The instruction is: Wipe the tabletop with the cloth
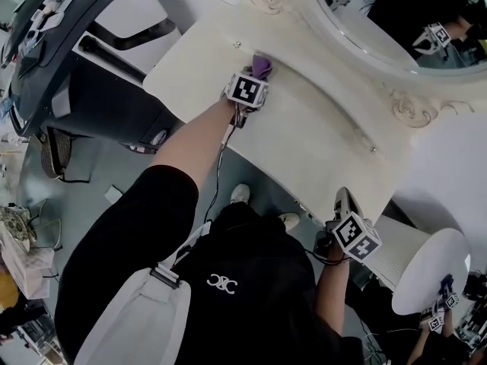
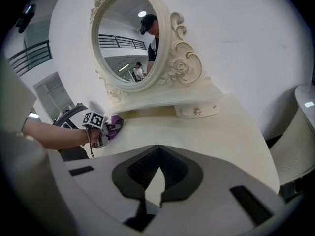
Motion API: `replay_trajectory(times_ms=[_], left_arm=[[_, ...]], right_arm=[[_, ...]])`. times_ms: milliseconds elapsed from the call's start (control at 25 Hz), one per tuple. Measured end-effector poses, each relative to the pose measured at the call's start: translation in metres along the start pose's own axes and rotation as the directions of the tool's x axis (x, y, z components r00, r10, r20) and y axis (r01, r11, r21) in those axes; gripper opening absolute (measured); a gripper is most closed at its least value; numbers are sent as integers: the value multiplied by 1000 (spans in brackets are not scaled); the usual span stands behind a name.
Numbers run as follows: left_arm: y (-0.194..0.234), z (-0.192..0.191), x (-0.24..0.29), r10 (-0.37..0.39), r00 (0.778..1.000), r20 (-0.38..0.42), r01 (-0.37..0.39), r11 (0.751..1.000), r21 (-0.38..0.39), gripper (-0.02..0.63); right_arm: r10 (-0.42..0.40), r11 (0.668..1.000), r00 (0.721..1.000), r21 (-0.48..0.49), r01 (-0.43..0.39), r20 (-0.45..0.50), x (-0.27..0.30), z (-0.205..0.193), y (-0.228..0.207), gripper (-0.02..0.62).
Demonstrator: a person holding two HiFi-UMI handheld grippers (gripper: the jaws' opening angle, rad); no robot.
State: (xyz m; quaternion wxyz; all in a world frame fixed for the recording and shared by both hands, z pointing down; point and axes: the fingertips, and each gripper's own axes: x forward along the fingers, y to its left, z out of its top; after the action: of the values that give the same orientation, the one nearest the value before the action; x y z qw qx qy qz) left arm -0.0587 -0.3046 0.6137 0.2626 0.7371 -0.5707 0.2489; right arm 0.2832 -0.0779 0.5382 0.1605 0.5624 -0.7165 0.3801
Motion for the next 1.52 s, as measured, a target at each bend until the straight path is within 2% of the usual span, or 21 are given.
replay_trajectory(times_ms=[200, 360, 560, 720, 1000, 1120, 1200, 1400, 1520], left_arm=[[-73, 0, 17, -73, 997, -25, 73, 997, 15, 93], [-141, -4, 25, -165, 985, -44, 166, 986, 2, 92], [-233, -16, 32, -237, 969, -69, 242, 968, 64, 92], [-323, -39, 25, -353, 926, -134, 368, 924, 101, 92], [-441, -66, 17, -453, 867, -208, 491, 847, 203, 92], [-466, -76, 17, -465, 853, -236, 510, 840, 187, 92], [-474, -79, 15, -463, 854, -237, 506, 845, 174, 91], [-483, -83, 12, -458, 858, -231, 502, 842, 198, 91], [-484, -84, 10, -477, 845, -242, 527, 819, 228, 91]], right_arm=[[-21, 999, 1000, 42, 20, 17, -18, -4, -32, 12], [-41, 997, 999, 73, 39, 26, -33, -9, -58, 12], [-53, 993, 997, 107, 48, 49, -48, -9, -84, 12], [-68, 990, 995, 132, 58, 75, -62, -4, -107, 12], [-73, 987, 992, 152, 56, 104, -79, 6, -149, 12], [-62, 985, 991, 165, 42, 116, -84, 13, -167, 12], [-49, 985, 992, 171, 28, 120, -83, 18, -174, 12], [-1, 989, 993, 144, -15, 115, -76, 30, -177, 12], [-6, 989, 994, 151, -11, 111, -68, 35, -180, 12]])
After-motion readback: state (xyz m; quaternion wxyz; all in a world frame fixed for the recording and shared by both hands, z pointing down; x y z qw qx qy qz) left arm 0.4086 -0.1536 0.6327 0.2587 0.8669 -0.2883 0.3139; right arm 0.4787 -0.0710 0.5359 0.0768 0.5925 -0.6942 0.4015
